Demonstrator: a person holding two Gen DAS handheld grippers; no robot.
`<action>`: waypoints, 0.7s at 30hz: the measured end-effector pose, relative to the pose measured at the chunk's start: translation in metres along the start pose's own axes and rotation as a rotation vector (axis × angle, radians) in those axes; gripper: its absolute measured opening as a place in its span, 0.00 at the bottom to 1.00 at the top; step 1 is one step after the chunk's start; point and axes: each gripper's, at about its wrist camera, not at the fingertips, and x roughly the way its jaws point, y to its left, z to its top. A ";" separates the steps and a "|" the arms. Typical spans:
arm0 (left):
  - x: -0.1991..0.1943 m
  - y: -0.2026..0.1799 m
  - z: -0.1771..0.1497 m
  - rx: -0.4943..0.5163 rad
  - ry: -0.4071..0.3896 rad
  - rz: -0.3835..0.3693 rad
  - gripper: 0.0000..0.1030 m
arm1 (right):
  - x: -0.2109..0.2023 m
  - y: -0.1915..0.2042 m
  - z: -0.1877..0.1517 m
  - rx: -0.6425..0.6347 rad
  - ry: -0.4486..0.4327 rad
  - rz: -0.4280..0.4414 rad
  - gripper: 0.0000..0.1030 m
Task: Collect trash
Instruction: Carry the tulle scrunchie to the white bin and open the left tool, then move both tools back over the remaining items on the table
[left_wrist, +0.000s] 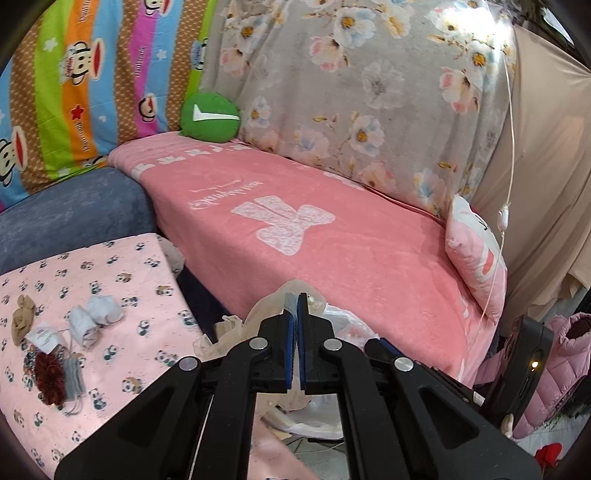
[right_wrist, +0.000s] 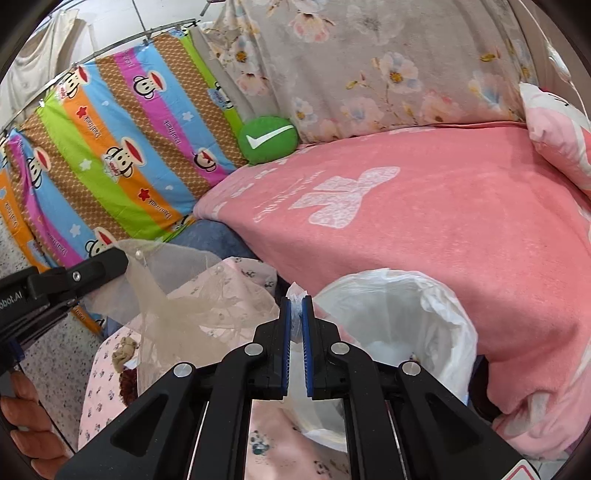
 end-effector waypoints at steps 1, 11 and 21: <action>0.004 -0.006 0.000 0.006 0.003 -0.009 0.01 | 0.000 -0.005 0.000 0.005 0.001 -0.007 0.06; 0.021 -0.019 -0.007 -0.001 0.001 0.031 0.49 | -0.002 -0.028 -0.002 0.025 -0.003 -0.064 0.23; 0.022 0.004 -0.015 -0.035 0.028 0.064 0.49 | 0.000 -0.021 -0.007 0.014 0.003 -0.060 0.32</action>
